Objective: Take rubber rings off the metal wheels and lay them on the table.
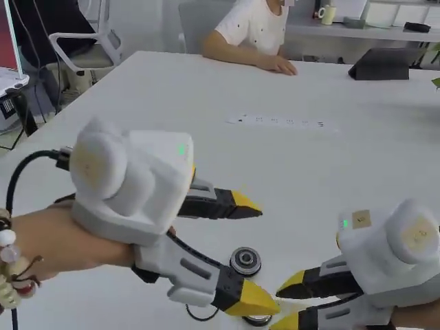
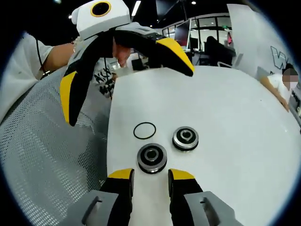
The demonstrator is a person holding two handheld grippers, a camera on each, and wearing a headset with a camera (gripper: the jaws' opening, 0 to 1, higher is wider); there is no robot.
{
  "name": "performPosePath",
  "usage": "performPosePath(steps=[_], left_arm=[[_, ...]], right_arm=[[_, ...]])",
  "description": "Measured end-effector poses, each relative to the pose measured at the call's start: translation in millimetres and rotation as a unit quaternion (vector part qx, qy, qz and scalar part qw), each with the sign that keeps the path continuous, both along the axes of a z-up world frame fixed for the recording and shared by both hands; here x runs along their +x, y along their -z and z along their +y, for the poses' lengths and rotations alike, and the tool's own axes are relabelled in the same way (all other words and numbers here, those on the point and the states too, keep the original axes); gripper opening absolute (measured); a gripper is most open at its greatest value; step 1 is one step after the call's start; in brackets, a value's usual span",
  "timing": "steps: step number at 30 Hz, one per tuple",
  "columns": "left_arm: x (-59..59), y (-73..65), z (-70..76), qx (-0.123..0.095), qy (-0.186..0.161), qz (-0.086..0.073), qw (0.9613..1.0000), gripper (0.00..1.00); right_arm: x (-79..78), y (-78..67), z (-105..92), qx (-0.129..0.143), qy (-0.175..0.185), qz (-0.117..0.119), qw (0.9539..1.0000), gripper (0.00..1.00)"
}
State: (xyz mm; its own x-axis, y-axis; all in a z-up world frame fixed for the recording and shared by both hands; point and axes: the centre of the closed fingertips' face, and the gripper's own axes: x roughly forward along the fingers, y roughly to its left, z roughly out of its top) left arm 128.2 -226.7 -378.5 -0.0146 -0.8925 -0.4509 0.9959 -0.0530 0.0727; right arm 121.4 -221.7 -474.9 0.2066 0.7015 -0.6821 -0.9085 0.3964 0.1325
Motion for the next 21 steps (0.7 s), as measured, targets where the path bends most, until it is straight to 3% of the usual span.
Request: performPosePath(steps=[3,6,10,13,17,21], left_arm=[[0.7,17.5,-3.3,0.01,-0.002,0.014,0.9998,0.58],[5.4,35.5,0.8,0.031,-0.005,0.01,0.9995,0.53],[12.1,53.3,7.1,0.04,-0.025,0.012,0.9988,0.48],[8.4,60.9,7.9,0.044,-0.025,0.011,0.9986,0.39],[4.1,67.2,4.4,0.051,-0.017,0.0,0.9985,0.19],[4.1,78.4,5.9,0.068,-0.022,0.007,0.9975,0.18]], right_arm=[[0.1,2.0,1.3,0.001,0.0,0.002,1.0,0.27],[1.4,3.2,0.6,-0.001,0.004,0.002,1.0,0.26],[2.9,3.6,0.3,0.002,0.01,0.004,0.9999,0.26],[3.4,4.6,0.1,0.0,0.01,0.003,0.9999,0.26],[4.2,4.5,0.3,0.0,0.011,0.002,0.9999,0.26],[3.0,6.2,0.2,-0.004,0.008,0.002,1.0,0.25]])
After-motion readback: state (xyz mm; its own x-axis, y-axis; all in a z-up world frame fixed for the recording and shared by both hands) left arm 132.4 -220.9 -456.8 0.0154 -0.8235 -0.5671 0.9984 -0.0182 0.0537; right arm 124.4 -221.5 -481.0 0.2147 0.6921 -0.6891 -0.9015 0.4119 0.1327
